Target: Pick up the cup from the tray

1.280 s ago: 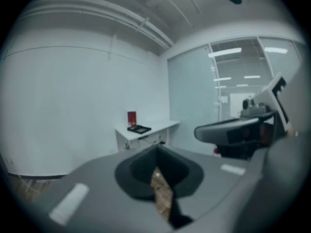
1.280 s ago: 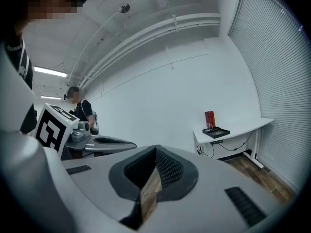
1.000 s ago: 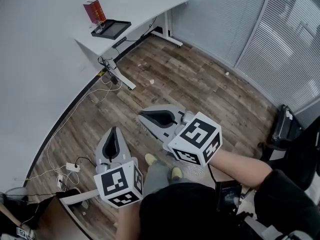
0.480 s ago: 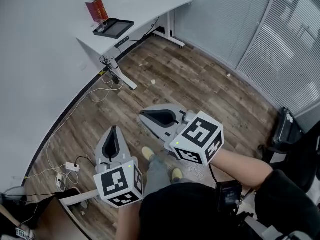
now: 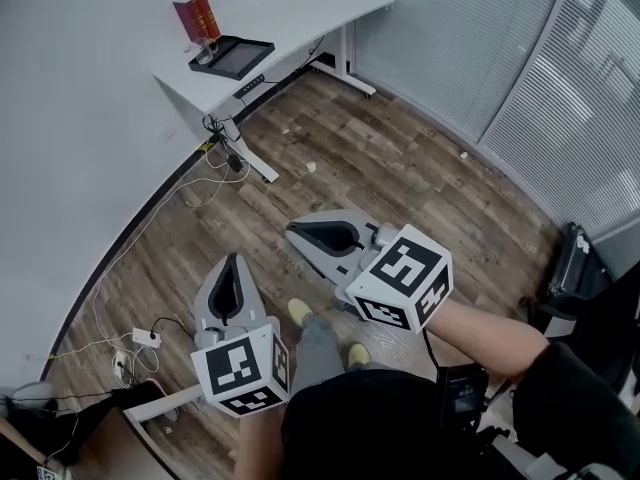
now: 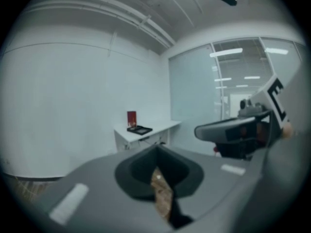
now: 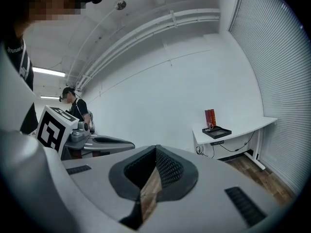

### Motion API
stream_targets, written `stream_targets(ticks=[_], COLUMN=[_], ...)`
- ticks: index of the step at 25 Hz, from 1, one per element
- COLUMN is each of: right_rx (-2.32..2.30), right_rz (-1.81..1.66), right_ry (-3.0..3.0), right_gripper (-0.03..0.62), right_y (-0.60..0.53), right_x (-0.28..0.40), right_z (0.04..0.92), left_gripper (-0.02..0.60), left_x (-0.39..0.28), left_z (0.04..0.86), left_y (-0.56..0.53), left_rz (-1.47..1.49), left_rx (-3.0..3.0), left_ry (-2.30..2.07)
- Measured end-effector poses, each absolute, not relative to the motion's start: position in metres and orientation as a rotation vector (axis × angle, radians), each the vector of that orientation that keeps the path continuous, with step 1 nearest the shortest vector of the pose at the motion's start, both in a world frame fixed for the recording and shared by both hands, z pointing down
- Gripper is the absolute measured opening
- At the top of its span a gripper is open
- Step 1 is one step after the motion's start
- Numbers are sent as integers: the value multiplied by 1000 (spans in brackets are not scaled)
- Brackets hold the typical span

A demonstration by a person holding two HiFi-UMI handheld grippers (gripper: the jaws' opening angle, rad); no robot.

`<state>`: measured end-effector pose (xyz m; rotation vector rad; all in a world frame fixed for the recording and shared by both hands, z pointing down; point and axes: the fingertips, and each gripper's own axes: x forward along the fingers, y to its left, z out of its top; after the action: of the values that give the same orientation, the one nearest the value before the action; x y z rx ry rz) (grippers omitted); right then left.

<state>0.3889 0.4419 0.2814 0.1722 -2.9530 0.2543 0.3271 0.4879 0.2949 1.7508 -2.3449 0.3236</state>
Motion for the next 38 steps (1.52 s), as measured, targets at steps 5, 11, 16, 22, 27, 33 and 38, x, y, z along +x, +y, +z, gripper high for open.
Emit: stream_targets(ticks=[5,11,16,22,27,33,38], right_rx=[163,150,151,134,127,91,47], right_rz=[276,281,280,276,265,292,290], right_ry=[-2941,-2928,-2915,-2899,-2888,-2913,-2911], right_gripper=[2,3,3,2,3,3,3], right_y=[411,376,349,328,310,297,297], right_x=[366,335,306,265,232,187,157], right_z=[282,282,278,279,278,275,275], left_gripper=[0,0,0,0,2,2,0], left_x=[303,259,229,189,157,112,85], left_z=[294,289,283,282,280,275,275], left_y=[458,428,405,385,370,362,357], left_rz=[336,459,525,396,382,365,329], left_rx=[1756,1725,1743,1734,1717,1713,1741], left_ry=[-2336,-2413,-2414,-2381,-2425,-2476,-2465])
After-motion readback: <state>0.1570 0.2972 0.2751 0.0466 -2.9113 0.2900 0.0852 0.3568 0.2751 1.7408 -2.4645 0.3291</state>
